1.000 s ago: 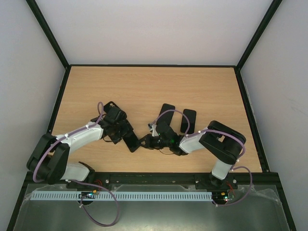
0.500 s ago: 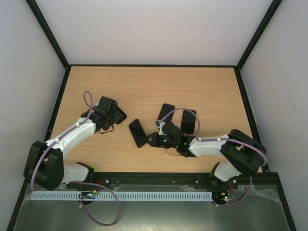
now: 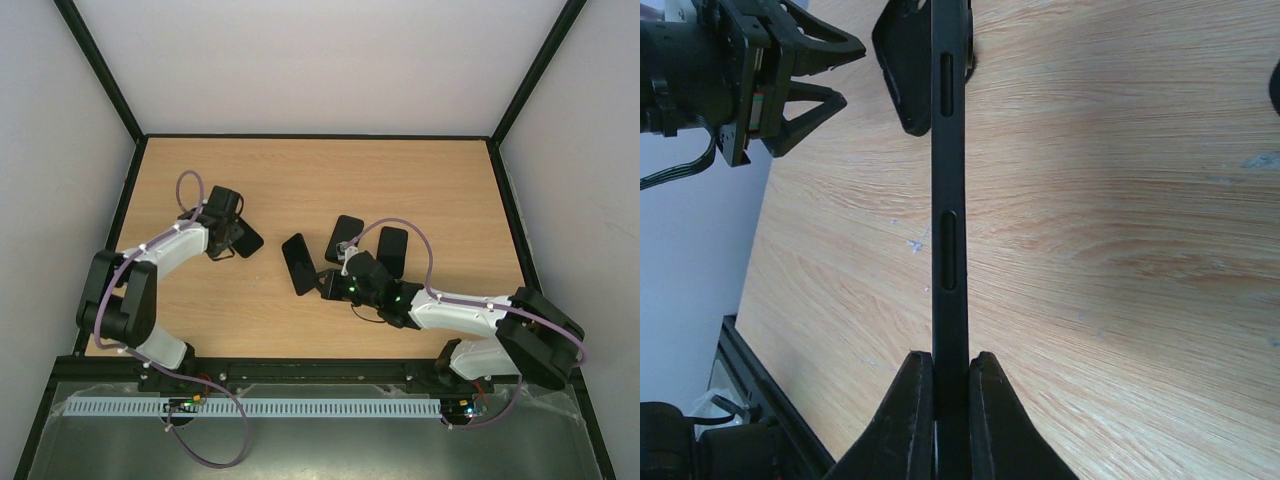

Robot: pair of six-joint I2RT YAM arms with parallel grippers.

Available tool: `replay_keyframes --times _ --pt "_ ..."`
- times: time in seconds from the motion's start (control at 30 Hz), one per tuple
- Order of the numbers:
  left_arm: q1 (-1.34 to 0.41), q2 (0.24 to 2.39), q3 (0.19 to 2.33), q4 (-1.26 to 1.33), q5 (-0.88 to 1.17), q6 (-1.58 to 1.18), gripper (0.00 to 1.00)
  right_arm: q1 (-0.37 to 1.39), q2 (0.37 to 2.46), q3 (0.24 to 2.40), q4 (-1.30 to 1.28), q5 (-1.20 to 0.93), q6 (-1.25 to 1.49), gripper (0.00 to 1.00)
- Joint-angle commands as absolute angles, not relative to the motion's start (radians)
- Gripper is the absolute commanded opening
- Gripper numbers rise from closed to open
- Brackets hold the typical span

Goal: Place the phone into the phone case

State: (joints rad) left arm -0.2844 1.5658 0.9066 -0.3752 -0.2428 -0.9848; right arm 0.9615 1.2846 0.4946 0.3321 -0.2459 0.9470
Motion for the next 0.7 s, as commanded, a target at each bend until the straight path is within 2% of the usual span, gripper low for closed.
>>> replay_keyframes --times 0.0,0.4,0.6,0.67 --pt "-0.274 1.621 0.919 -0.354 -0.242 -0.955 0.49 0.959 1.245 0.521 0.335 -0.195 0.931 0.02" --pt "-0.263 1.731 0.941 -0.331 -0.199 -0.943 0.42 0.960 1.221 0.521 0.315 -0.164 0.930 0.02" --pt "-0.262 1.751 0.948 -0.373 -0.195 -0.944 0.34 0.960 1.206 0.522 0.301 -0.146 0.929 0.02" --pt "-0.263 1.751 0.946 -0.383 -0.190 -0.934 0.26 0.960 1.196 0.517 0.299 -0.137 0.930 0.02"
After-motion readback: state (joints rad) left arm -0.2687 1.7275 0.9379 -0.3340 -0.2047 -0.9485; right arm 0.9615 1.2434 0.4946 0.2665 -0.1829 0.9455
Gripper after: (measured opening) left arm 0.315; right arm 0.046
